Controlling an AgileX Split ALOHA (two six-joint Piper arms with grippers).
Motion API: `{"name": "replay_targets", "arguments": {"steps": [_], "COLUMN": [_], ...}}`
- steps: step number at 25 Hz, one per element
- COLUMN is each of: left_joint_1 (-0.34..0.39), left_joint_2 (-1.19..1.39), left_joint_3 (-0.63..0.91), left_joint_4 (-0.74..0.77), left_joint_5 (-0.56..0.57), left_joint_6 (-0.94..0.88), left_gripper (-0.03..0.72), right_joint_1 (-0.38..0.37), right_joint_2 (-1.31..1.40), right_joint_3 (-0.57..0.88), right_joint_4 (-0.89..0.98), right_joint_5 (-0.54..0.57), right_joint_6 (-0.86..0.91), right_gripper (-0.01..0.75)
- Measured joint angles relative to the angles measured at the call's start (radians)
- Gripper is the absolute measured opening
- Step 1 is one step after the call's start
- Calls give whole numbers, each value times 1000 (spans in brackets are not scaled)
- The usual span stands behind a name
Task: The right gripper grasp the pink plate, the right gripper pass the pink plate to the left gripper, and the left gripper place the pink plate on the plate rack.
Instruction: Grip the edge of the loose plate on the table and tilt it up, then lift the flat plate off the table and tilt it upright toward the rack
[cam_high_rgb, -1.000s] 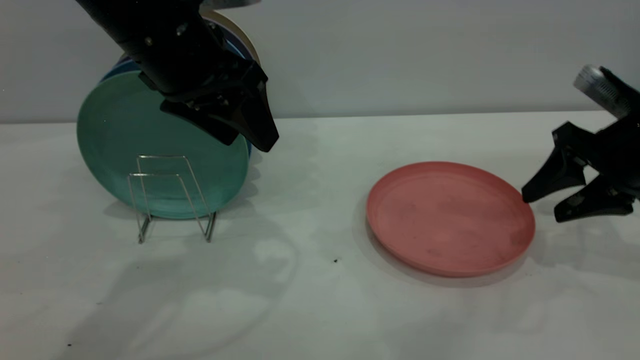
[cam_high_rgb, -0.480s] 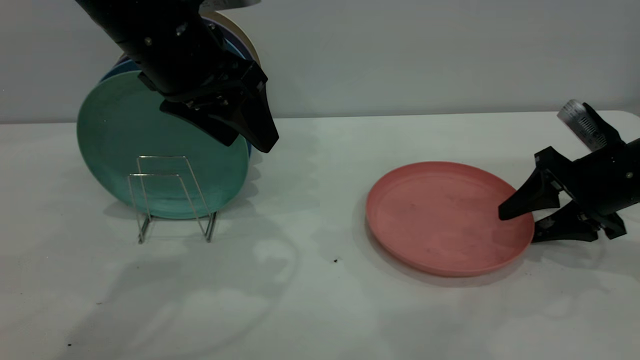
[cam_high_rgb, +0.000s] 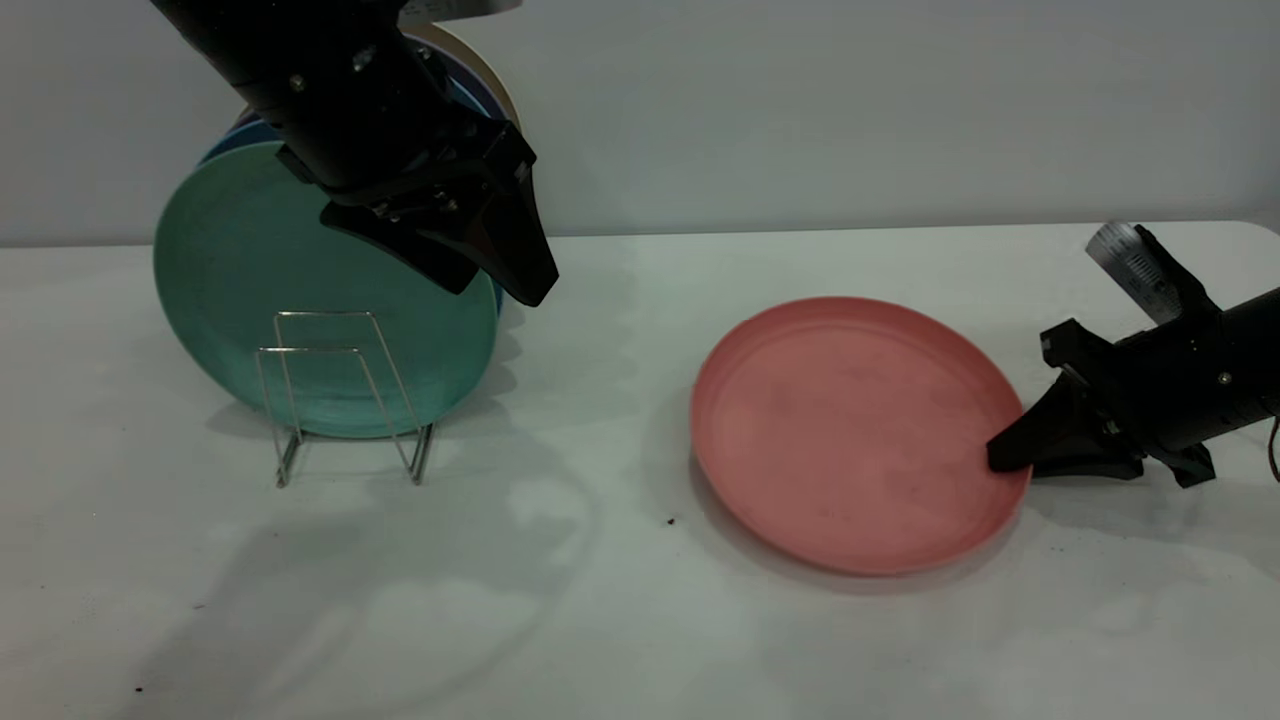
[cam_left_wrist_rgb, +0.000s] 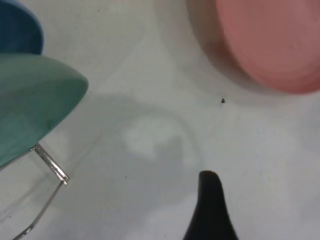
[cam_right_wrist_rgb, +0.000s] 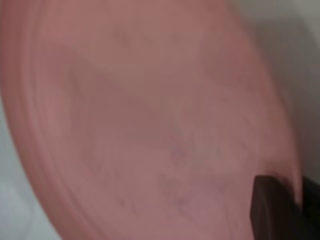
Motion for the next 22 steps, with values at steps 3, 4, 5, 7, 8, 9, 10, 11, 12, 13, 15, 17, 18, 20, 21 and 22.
{"name": "replay_targets", "arguments": {"steps": [3,4,5,7,8,9,10,11,12,13,15,17,18,20,21,22], "left_joint_1": [0,0,0,0,0,0,0,0,0,0,0,-1,-4,-14,-19,-23], "left_joint_2": [0,0,0,0,0,0,0,0,0,2,14,38,53,80,92,103], "left_joint_3": [0,0,0,0,0,0,0,0,0,0,0,0,0,0,0,0], "left_joint_4": [-1,-3,-9,-30,-45,-61,-83,-107,-129,-147,-186,-222,-237,-251,-256,-264], "left_joint_5": [0,0,0,-5,-12,-21,-35,-49,-59,-66,-70,-71,-74,-85,-94,-95], "left_joint_6": [-27,-40,-56,-78,-82,-86,-87,-87,-86,-79,-64,-51,-46,-36,-33,-30], "left_gripper": [585,585,585,585,585,585,585,585,585,585,585,585,585,585,585,580], "right_joint_1": [0,0,0,1,3,7,12,18,23,30,45,59,63,70,72,74], "right_joint_2": [0,0,0,0,0,0,0,0,0,0,0,0,0,0,0,0], "right_joint_3": [0,0,0,0,0,0,0,0,0,0,0,0,0,0,0,0], "right_joint_4": [24,31,37,46,48,53,56,57,58,59,71,86,89,91,91,92], "right_joint_5": [74,104,127,173,189,205,221,231,240,254,280,307,316,328,338,348], "right_joint_6": [-91,-108,-123,-142,-148,-152,-155,-155,-155,-155,-155,-162,-166,-173,-174,-174], "right_gripper": [15,15,15,15,15,15,15,15,15,15,15,15,15,15,15,15]}}
